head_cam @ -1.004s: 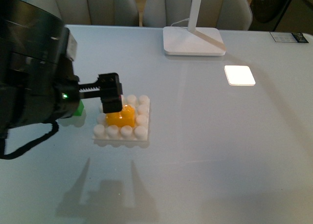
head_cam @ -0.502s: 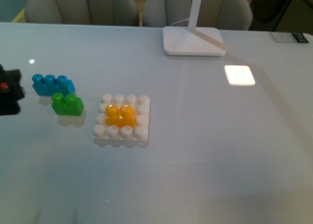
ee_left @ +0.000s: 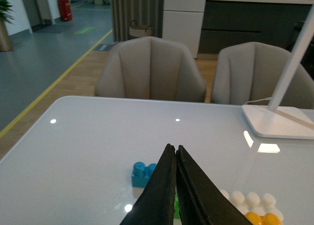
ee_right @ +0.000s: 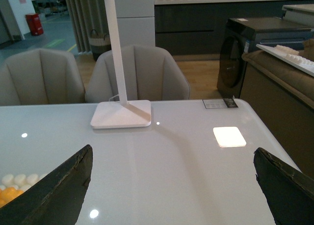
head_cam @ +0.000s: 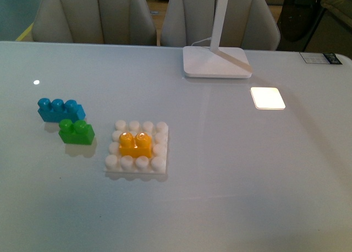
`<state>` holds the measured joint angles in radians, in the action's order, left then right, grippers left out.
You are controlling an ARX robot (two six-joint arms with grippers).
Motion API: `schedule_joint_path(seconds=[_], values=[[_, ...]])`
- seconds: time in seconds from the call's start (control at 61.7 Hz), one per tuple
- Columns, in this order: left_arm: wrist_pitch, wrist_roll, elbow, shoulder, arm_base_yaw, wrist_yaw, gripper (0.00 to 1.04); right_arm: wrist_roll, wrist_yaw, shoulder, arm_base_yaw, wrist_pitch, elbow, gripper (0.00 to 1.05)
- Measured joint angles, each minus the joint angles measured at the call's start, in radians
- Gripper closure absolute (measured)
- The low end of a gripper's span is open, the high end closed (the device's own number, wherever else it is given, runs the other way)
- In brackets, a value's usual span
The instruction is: Insert yellow block into base center
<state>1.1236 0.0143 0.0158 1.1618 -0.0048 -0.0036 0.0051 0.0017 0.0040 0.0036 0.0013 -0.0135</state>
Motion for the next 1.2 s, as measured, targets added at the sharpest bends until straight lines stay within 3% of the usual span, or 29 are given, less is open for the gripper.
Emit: schedule_joint_path(seconds=[0.405,1.199], values=[[-0.489,-0.003,-0.003,-0.508,0.001,0.003,1.02,0.000,0.000,0.000,0.000,0.000,0.000,0.09],[-0.910,-0.003,-0.004,-0.949,0.001,0.003,1.02,0.000,0.000,0.000,0.000,0.000,0.000,0.09]])
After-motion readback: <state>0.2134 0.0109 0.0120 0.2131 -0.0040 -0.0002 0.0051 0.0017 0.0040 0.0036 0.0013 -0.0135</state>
